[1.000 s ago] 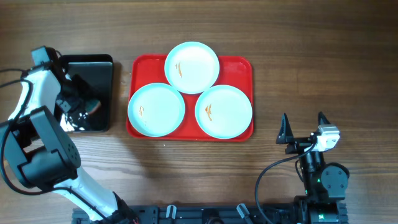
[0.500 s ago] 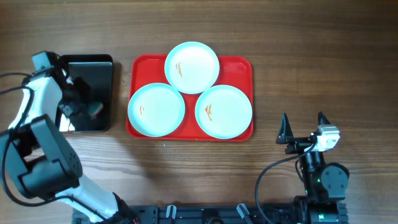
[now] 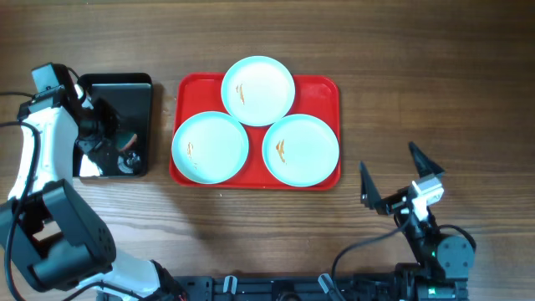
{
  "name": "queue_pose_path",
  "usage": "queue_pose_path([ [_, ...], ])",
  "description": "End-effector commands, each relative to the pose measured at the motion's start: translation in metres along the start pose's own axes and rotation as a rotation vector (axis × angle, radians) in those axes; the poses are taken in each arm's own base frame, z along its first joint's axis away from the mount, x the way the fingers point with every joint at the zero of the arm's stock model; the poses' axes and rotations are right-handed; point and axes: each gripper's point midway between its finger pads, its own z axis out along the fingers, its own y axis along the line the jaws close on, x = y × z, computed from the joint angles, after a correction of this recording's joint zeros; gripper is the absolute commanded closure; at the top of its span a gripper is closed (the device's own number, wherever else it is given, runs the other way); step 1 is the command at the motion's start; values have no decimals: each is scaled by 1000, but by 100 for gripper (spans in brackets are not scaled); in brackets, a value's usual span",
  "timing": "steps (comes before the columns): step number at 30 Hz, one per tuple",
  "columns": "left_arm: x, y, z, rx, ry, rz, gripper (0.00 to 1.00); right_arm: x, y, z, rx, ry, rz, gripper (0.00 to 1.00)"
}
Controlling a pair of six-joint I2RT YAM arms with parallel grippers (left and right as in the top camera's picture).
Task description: Clean dirty plates on tray and stack at the side
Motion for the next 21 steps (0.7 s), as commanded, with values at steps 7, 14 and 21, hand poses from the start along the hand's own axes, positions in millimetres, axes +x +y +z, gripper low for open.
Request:
queue_pose_path([
  [7,-7,-34,-45,120,-113,80,96,-142,44,-1,-311,-275,-15,0],
  [14,10,-63,-40,97,-109,208,96,-94,57,159,-701,590,319,0],
  [21,21,-56,-38,63,-66,206,96,26,172,200,-680,1208,713,0],
])
